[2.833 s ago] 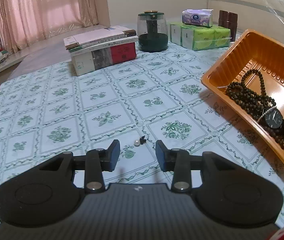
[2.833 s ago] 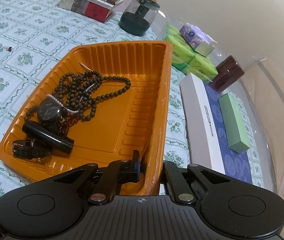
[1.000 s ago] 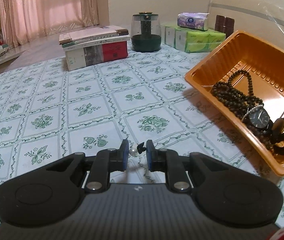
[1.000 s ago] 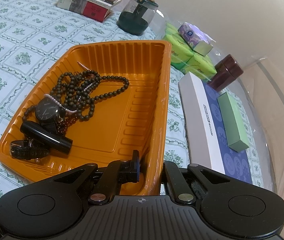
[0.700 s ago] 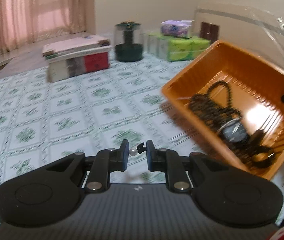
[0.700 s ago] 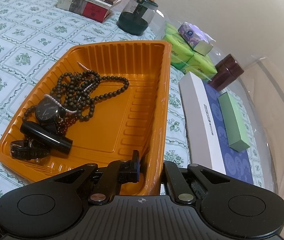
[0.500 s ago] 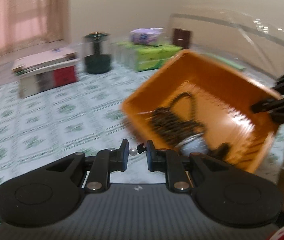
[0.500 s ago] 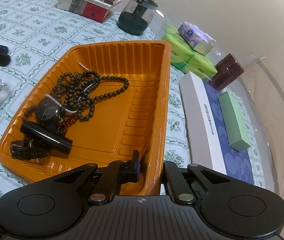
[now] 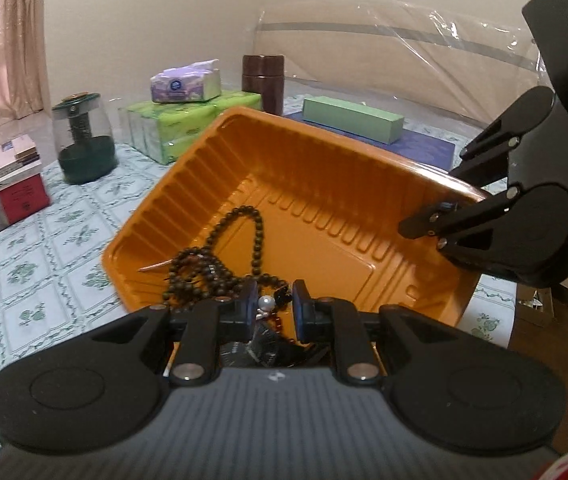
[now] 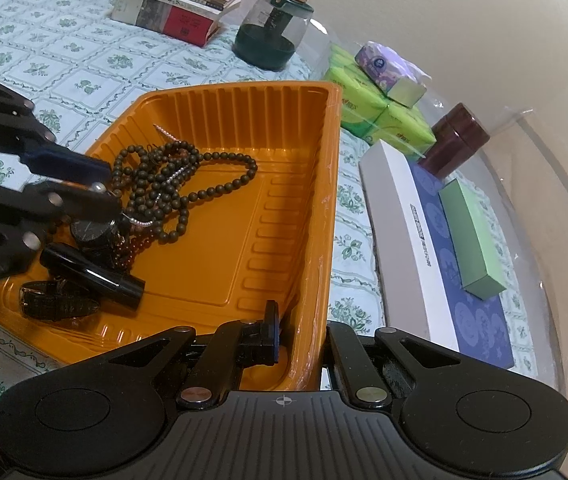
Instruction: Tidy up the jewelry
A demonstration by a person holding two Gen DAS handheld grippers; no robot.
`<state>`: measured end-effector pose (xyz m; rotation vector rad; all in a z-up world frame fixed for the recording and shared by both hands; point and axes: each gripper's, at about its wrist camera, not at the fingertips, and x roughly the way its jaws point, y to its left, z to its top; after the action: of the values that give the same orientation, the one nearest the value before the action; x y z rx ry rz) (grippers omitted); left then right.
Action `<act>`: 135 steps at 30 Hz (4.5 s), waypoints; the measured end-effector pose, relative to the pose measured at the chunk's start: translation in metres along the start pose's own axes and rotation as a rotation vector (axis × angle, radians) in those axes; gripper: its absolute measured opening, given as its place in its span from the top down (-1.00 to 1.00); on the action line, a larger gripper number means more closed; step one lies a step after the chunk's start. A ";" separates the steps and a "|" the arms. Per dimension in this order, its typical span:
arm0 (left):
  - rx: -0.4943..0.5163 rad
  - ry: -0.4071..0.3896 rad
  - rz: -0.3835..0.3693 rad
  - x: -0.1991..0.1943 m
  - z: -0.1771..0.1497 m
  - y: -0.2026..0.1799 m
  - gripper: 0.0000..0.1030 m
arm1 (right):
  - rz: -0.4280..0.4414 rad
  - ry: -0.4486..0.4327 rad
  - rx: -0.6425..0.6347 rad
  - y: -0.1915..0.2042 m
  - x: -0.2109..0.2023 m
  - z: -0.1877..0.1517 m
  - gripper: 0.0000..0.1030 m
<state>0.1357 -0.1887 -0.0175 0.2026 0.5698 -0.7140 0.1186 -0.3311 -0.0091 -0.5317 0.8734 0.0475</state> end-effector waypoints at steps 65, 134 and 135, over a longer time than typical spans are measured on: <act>-0.559 0.126 0.457 -0.192 -0.111 0.031 -0.99 | 0.450 -0.101 0.398 0.076 -0.081 -0.052 -0.50; -0.531 0.200 0.438 -0.179 -0.112 0.015 -0.99 | 0.460 -0.059 0.386 0.097 -0.085 -0.047 -0.50; -0.531 0.200 0.436 -0.179 -0.112 0.015 -0.99 | 0.460 -0.059 0.386 0.097 -0.085 -0.048 -0.50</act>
<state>-0.0112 -0.0363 -0.0103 -0.0996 0.8526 -0.1051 0.0047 -0.2540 -0.0118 0.0376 0.9053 0.3059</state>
